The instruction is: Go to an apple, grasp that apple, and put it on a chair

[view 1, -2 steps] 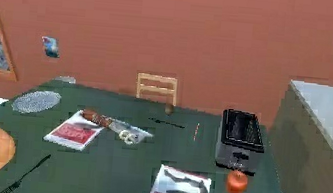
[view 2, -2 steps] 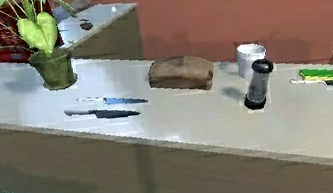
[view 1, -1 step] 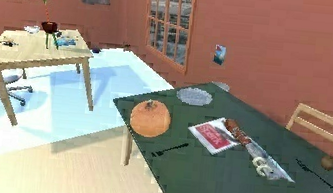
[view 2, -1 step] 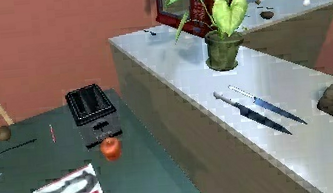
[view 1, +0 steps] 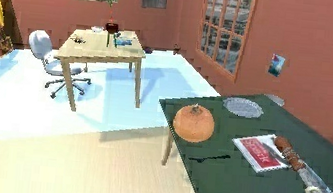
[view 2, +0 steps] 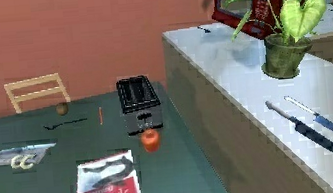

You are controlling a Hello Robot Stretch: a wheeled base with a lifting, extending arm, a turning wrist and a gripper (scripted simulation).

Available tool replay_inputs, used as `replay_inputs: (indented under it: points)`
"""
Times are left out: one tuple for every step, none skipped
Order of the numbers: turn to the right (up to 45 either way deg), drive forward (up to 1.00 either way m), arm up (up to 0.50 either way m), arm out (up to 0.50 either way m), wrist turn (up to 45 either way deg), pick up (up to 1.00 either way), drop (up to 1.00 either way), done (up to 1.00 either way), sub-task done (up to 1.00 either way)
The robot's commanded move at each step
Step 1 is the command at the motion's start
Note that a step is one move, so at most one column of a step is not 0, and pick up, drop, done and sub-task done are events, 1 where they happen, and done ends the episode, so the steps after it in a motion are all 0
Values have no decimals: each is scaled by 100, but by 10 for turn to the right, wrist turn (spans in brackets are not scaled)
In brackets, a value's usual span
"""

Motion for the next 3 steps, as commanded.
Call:
replay_inputs:
  points:
    - [0,0,50,0,0,0,0,0,0]
    - [0,0,32,0,0,0,0,0,0]
    - [0,0,0,34,0,0,0,0,0]
